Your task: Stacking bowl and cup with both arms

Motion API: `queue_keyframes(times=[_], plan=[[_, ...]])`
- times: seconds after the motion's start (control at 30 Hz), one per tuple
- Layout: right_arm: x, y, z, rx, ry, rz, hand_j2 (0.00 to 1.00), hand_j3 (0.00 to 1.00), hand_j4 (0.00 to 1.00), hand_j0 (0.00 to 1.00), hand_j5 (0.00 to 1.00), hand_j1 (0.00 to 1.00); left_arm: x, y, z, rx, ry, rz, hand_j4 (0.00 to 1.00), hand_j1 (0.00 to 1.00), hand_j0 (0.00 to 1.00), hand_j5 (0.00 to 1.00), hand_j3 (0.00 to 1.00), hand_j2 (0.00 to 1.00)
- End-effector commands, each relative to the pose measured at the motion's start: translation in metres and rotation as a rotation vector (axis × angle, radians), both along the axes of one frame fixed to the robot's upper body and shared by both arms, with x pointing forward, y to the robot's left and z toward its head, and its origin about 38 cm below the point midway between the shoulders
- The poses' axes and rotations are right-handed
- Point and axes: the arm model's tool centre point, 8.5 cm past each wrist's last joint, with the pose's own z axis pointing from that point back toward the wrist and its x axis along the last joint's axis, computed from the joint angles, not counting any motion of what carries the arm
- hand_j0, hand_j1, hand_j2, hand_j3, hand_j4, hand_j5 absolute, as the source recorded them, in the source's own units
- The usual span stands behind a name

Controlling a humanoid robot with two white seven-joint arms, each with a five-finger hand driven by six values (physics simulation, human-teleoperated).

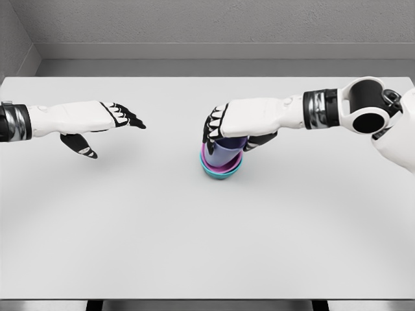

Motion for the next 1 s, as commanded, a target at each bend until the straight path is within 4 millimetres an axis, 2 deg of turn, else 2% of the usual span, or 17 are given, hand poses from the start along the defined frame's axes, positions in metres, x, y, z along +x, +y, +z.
queue_keyframes(times=[0.0,0.43,0.7,0.77,0.8,0.83,0.87,0.97], plan=[[0.0010,0.0004,-0.0027,-0.001,0.009,-0.005,0.60,0.60,0.60,0.60,0.60,0.60,0.0000,0.0002,0.0002,-0.005,0.003,0.003,1.00,1.00,1.00,1.00,1.00,1.00],[0.0029,0.0032,-0.0044,0.002,0.014,-0.006,0.60,0.60,0.60,0.60,0.60,0.60,0.0001,0.0004,0.0006,-0.006,0.001,0.003,1.00,1.00,1.00,1.00,1.00,1.00],[0.0030,0.0019,-0.0044,0.001,0.013,-0.008,0.64,0.64,0.64,0.64,0.64,0.64,0.0001,0.0004,0.0006,-0.006,0.001,0.003,1.00,1.00,1.00,1.00,1.00,1.00],[0.0032,0.0020,-0.0037,0.001,0.012,-0.008,0.69,0.69,0.69,0.69,0.69,0.69,0.0001,0.0004,0.0006,-0.006,0.001,0.003,1.00,1.00,1.00,1.00,1.00,1.00],[0.0034,0.0018,-0.0040,-0.004,0.008,-0.009,0.78,0.78,0.78,0.78,0.78,0.78,0.0001,0.0004,0.0007,-0.006,0.001,0.003,1.00,1.00,1.00,1.00,1.00,1.00],[0.0036,0.0017,-0.0044,-0.009,0.004,-0.009,0.92,0.92,0.92,0.92,0.92,0.92,0.0000,0.0002,0.0002,-0.005,0.003,0.003,1.00,1.00,1.00,1.00,1.00,1.00],[0.0036,0.0017,-0.0044,-0.009,0.004,-0.009,1.00,1.00,1.00,1.00,1.00,1.00,0.0001,0.0004,0.0007,-0.006,0.001,0.003,1.00,1.00,1.00,1.00,1.00,1.00],[0.0037,0.0004,-0.0043,-0.009,0.005,-0.012,1.00,1.00,1.00,1.00,1.00,1.00,0.0000,0.0002,0.0002,-0.005,0.003,0.003,1.00,1.00,1.00,1.00,1.00,1.00]])
